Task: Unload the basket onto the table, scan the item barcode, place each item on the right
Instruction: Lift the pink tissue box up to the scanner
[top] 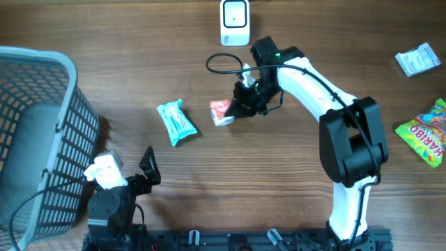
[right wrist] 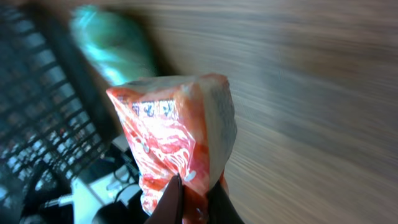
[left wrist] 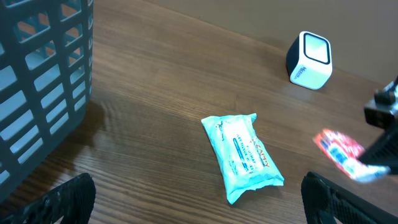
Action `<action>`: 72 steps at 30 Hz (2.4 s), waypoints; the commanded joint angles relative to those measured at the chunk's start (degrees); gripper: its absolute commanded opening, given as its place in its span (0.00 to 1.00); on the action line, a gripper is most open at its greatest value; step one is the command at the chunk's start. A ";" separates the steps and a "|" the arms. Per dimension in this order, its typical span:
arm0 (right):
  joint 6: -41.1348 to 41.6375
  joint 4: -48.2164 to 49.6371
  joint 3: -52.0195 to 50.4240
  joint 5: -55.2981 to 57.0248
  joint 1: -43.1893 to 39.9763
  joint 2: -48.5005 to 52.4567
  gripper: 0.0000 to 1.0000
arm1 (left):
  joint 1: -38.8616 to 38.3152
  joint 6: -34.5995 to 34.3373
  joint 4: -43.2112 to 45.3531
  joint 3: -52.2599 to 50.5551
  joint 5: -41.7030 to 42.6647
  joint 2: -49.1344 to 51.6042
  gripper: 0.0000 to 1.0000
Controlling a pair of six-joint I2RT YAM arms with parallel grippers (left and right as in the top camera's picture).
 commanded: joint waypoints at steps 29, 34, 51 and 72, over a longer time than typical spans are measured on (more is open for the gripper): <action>2.47 56.92 -0.20 -45.11 1.46 -4.90 0.05 | -0.24 -0.48 -10.51 -0.26 0.48 -0.42 1.00; 22.32 92.30 -0.20 -35.54 1.57 -7.85 0.05 | -0.24 -0.48 -10.51 -0.26 0.48 -0.42 1.00; -30.88 56.65 -0.20 33.66 7.67 -19.28 0.05 | -0.24 -0.48 -10.51 -0.26 0.48 -0.42 1.00; -60.41 85.42 4.31 69.72 3.69 13.38 0.05 | -0.24 -0.48 -10.51 -0.26 0.48 -0.42 1.00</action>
